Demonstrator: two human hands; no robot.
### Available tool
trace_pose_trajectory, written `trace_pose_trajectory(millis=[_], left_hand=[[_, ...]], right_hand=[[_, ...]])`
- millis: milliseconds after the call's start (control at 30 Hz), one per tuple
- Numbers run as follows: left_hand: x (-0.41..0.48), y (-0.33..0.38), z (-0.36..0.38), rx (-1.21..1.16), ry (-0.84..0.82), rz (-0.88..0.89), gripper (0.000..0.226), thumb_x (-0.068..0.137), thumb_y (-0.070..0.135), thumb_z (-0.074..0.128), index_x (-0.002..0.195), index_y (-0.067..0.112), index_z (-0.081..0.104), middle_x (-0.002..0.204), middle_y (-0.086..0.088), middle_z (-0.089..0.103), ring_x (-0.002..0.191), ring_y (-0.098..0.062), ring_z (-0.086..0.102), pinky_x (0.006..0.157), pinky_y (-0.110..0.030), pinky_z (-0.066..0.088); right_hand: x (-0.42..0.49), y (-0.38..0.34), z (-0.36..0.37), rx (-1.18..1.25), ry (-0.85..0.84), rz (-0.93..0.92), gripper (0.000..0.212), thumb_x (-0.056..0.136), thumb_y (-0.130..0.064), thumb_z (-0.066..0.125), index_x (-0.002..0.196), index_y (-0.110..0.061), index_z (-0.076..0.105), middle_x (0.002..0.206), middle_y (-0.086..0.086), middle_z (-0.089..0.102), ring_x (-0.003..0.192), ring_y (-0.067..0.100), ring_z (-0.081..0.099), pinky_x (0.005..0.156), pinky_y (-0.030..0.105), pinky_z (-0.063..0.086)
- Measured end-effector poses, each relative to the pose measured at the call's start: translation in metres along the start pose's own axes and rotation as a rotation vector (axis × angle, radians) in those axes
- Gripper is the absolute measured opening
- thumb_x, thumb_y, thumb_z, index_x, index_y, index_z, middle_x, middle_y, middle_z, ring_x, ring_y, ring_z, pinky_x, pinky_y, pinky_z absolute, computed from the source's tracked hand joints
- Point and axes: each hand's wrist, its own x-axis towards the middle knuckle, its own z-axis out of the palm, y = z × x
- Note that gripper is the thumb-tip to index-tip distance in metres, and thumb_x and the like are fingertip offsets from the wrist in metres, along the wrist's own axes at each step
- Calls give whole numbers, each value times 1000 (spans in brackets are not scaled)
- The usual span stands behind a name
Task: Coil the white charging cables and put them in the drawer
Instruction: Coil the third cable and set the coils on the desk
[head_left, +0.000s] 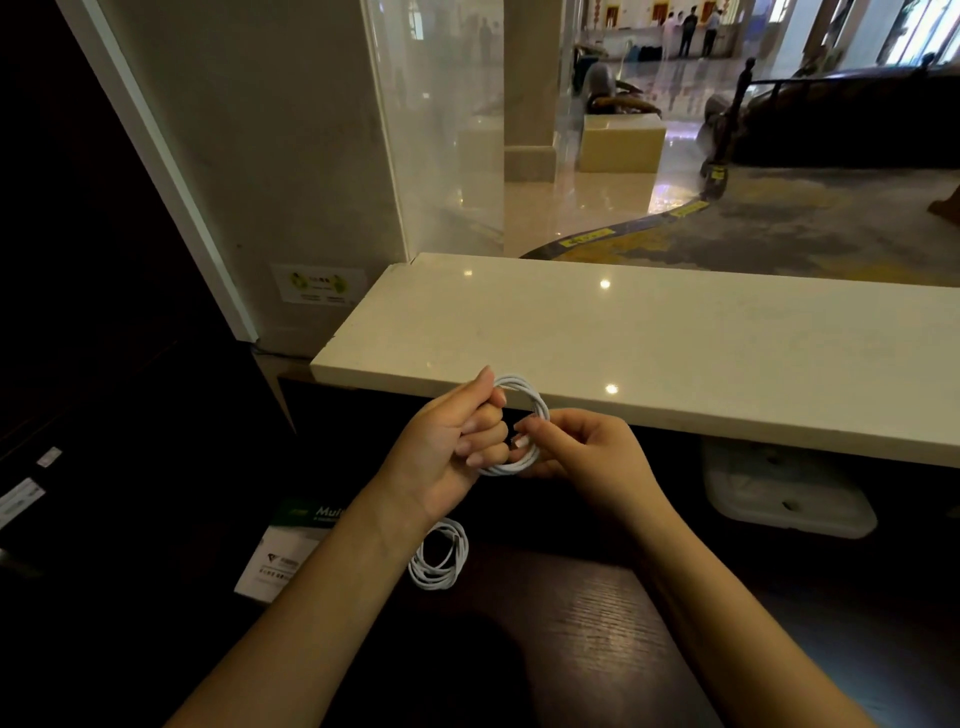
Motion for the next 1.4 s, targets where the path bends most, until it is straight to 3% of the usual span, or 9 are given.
trace_pose_trajectory(millis=[167,267,400,633,867,1100,1267,1333,1400], left_hand=[[2,-2,-14,335,105,178,24,95,19,45,81,5,59,48,7,37,43,-5,40,52,-20,45],[3,-9,-21,625,216,289,22,95,20,46,82,11,61,53,7,42,50,-5,46,60,-20,43],[3,-15,-23,914,263,335,23,95,25,46,82,14,60,62,6,48,53,2,46,55,-13,37],[3,1,-32,752,98,41,26,91,33,52,79,15,64,74,-9,43,57,-12,37,44,-17,33],[2,-13,-34,945,215,238,24,92,27,51,74,11,57,58,-8,43,46,-14,42,46,-24,37],[7,-18,-28,961,270,386,29,93,23,50,82,-4,54,64,-9,51,38,-18,54,41,-29,45],[8,-21,-28,947,312,494,28,95,18,47,87,-8,56,84,-23,49,67,-30,58,48,-33,56],[6,-21,-29,1007,351,546,25,94,18,48,86,-5,57,83,-10,49,72,-26,57,56,-30,57],[6,-20,-30,1137,388,637,22,93,19,51,79,2,56,79,3,45,71,-10,52,64,-14,44]], right_hand=[[2,-5,-4,229,-18,68,17,85,-7,60,91,8,67,74,15,69,64,17,68,58,20,57],[2,-2,-2,344,-60,143,15,87,-6,57,86,6,67,68,11,70,63,16,69,65,24,59],[4,3,-3,359,-61,151,14,88,-7,55,86,0,68,68,7,71,62,14,68,63,23,58],[6,11,-5,369,-41,143,15,88,-9,55,86,-2,68,69,4,71,64,11,67,63,20,56],[7,15,-2,570,-153,371,19,92,-20,48,89,-12,65,66,-4,68,62,9,66,68,26,52],[9,14,6,247,-125,102,21,95,-14,44,95,-8,64,66,-1,57,66,12,55,68,25,44],[12,10,6,-256,-28,-83,17,93,-15,46,98,-14,63,77,0,59,70,12,54,70,26,42],[14,9,6,-383,17,-140,18,92,-14,47,95,-17,65,82,4,59,71,18,53,66,20,41],[17,10,6,-481,43,-152,19,91,-12,48,93,-15,67,78,4,59,67,16,51,58,16,39]])
